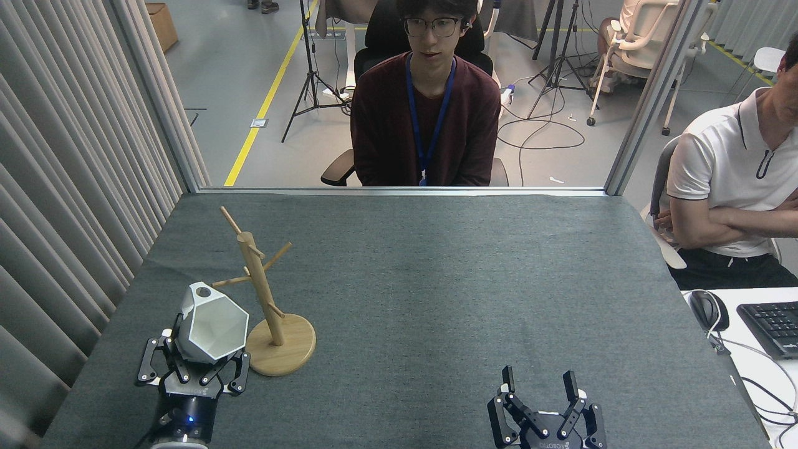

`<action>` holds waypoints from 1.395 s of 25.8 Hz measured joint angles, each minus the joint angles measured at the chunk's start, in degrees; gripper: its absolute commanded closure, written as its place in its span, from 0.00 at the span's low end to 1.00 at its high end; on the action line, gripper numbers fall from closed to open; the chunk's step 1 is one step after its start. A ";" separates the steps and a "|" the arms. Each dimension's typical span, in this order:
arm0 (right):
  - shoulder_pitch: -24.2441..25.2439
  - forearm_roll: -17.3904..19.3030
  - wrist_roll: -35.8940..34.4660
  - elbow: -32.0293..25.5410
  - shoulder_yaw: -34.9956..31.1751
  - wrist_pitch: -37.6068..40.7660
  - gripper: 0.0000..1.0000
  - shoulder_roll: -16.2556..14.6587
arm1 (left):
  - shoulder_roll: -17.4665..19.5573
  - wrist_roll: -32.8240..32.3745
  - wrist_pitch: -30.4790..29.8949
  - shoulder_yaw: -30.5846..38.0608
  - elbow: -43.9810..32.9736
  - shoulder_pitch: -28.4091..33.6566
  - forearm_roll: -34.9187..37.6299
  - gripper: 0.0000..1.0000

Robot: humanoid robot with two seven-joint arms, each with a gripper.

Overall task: Hang cup on storage rack
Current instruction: 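Raise the cup with the left gripper toward a wooden stand peg, then hook the cup onto the peg and release the left gripper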

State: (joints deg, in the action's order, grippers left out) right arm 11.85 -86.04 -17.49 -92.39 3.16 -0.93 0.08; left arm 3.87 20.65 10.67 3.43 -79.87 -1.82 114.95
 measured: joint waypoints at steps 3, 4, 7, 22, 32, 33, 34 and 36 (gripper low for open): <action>0.01 0.00 -0.06 0.01 0.00 0.10 0.02 0.00 | 0.14 0.00 0.56 0.00 1.23 -0.61 0.05 0.66; 0.00 0.00 -0.07 0.01 0.00 0.09 0.02 0.00 | 0.22 0.00 0.71 0.01 1.65 -0.82 0.05 0.67; -0.04 0.00 -0.09 0.01 0.00 0.12 0.02 0.01 | 0.41 -0.01 0.91 0.01 2.60 -1.72 0.04 0.67; -0.12 0.12 -0.15 0.02 -0.05 0.58 0.02 0.00 | -1.38 0.12 0.95 -0.24 5.20 -5.07 5.74 0.60; -0.08 0.25 -0.20 0.02 -0.09 1.02 0.02 -0.15 | -1.59 0.12 0.37 -0.91 9.11 -7.06 6.34 0.01; -0.08 0.26 -0.20 0.02 -0.09 1.12 0.02 -0.16 | -1.59 0.13 0.33 -0.97 9.18 -6.93 6.34 0.01; -0.08 0.26 -0.20 0.02 -0.09 1.24 0.02 -0.16 | -1.58 0.12 0.22 -1.01 9.23 -6.80 6.34 0.01; -0.09 0.26 -0.20 0.02 -0.09 1.35 0.02 -0.17 | -1.57 0.12 0.16 -1.03 9.25 -6.65 6.31 0.01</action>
State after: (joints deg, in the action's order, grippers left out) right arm 11.76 -85.78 -17.69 -92.37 3.08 0.42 -0.09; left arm 2.30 20.77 10.82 2.40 -70.62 -8.48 121.26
